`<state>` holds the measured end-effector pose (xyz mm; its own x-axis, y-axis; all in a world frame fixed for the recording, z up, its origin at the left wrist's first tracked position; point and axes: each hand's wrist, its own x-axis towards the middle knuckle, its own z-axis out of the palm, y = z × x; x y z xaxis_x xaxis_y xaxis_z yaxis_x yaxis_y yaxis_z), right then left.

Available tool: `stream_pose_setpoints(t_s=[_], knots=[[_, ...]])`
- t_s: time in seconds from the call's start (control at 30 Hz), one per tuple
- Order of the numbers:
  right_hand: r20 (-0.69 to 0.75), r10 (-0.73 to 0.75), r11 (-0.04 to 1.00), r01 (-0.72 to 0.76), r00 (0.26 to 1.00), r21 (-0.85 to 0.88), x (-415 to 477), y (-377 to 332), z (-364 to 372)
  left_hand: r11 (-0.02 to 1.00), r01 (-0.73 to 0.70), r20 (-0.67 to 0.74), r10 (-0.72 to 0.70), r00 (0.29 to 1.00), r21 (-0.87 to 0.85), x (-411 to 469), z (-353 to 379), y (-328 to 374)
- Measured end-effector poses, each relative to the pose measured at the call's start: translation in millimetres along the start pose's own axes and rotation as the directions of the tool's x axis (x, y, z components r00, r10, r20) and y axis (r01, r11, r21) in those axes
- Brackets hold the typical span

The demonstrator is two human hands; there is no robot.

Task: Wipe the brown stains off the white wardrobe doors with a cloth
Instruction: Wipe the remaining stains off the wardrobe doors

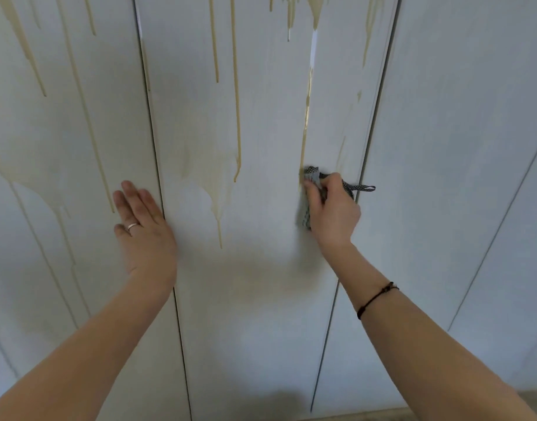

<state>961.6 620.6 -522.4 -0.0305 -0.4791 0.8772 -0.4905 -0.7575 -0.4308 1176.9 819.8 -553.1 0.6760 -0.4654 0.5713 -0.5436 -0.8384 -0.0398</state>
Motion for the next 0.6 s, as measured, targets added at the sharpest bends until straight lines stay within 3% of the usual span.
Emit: stream_pose_setpoints(t_s=[0.07, 0.13, 0.23, 0.3, 0.33, 0.43, 0.5, 0.6], knots=[[0.001, 0.073, 0.997, -0.073, 0.997, 0.033, -6.2, -13.4, 6.7, 1.0, 0.003, 0.013, -0.003, 1.0, -0.007, -2.5, -1.3, 2.0], [0.08, -0.122, 0.991, 0.126, 0.989, -0.04, -41.5, -15.8, 20.9, 0.999, -0.001, 0.004, 0.001, 1.0, -0.045, -7.6, -6.9, 0.9], [0.227, -0.464, 0.854, 0.501, 0.856, -0.144, -82.2, 1.7, 30.5, 0.997, -0.068, -0.007, 0.068, 0.998, -0.038, -11.9, -16.6, -9.0], [0.271, -0.547, 0.788, 0.597, 0.792, -0.151, -71.6, 9.6, 25.3, 0.99, -0.128, 0.021, 0.13, 0.991, -0.051, -9.9, -31.5, -17.7], [0.259, -0.55, 0.785, 0.598, 0.794, -0.163, -58.0, 10.4, 20.4, 0.983, -0.174, -0.017, 0.173, 0.985, -0.054, -6.3, -39.0, -21.6], [0.076, -0.345, 0.917, 0.353, 0.935, -0.186, 6.0, 6.8, 2.7, 0.967, -0.251, -0.224, 0.236, 0.946, -0.043, 10.9, -54.4, -30.0], [-0.061, -0.151, 0.985, 0.145, 0.987, -0.09, 48.5, -5.3, -11.1, 0.972, -0.227, -0.197, 0.213, 0.957, -0.051, 22.4, -58.9, -27.7], [-0.146, 0.021, 0.999, -0.015, 0.989, 0.042, 63.3, -20.4, -12.4, 0.987, -0.152, -0.097, 0.147, 0.984, -0.049, 27.8, -53.9, -12.1]])
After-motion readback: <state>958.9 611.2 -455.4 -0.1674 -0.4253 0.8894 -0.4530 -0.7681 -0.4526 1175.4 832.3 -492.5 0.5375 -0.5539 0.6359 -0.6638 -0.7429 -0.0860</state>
